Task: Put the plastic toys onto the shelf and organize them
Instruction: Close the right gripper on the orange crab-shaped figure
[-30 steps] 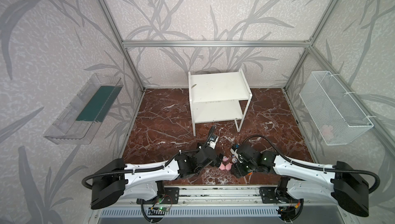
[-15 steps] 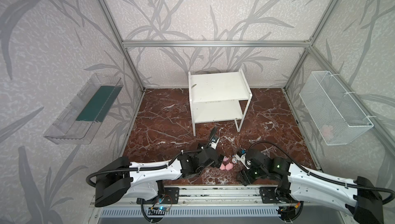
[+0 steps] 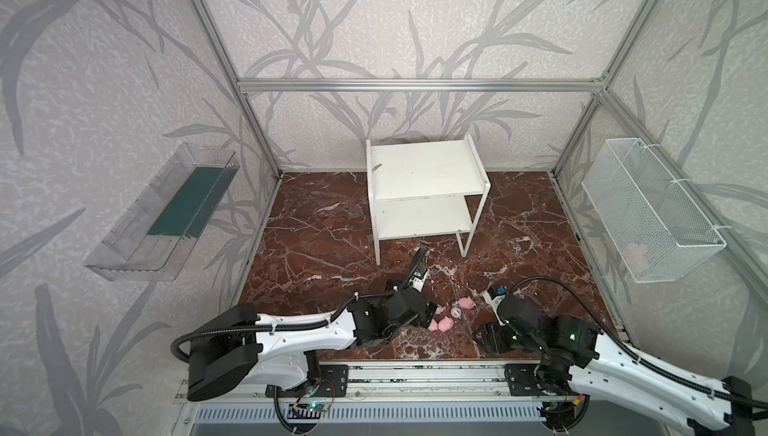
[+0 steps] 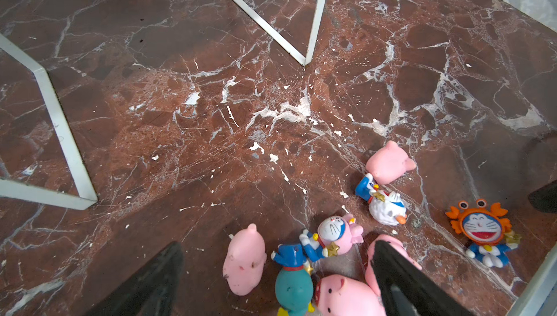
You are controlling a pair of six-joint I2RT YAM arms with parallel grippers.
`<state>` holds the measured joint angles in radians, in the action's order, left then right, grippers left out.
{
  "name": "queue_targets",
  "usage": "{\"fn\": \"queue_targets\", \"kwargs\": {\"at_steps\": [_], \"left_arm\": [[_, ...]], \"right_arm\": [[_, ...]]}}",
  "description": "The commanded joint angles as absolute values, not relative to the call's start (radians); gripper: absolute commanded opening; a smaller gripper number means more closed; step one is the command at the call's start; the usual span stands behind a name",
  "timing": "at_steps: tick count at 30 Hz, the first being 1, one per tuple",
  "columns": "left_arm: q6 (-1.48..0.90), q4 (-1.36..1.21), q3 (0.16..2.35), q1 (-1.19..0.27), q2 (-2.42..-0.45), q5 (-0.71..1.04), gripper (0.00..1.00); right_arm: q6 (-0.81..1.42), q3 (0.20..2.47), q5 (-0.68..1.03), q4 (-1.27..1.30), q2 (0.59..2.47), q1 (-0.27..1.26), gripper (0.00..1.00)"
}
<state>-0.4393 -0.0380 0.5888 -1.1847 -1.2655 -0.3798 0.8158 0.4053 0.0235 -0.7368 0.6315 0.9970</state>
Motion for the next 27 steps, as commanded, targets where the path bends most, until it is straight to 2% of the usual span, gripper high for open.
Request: {"fn": "queue_targets", "kwargs": {"at_steps": [1,7,19,27], "left_arm": [[-0.430,-0.046,0.601,-1.191,-1.245,-0.393,0.99],[-0.431,-0.049,0.579,-1.191,-1.219,-0.405,0.99],[-0.423,-0.045,0.571,-1.191,-1.208,-0.421,0.99],[-0.414,-0.043,0.574,-1.191,-1.212,-0.431,0.99]], "right_arm": [[0.895,0.357,-0.004,-0.722,0.659,1.000,0.70],[0.895,0.323,0.032,-0.585,0.709,1.001,0.68],[0.846,0.332,0.030,-0.482,0.844,0.943,0.63],[0.801,0.331,0.040,-0.480,0.880,0.896,0.47]]}}
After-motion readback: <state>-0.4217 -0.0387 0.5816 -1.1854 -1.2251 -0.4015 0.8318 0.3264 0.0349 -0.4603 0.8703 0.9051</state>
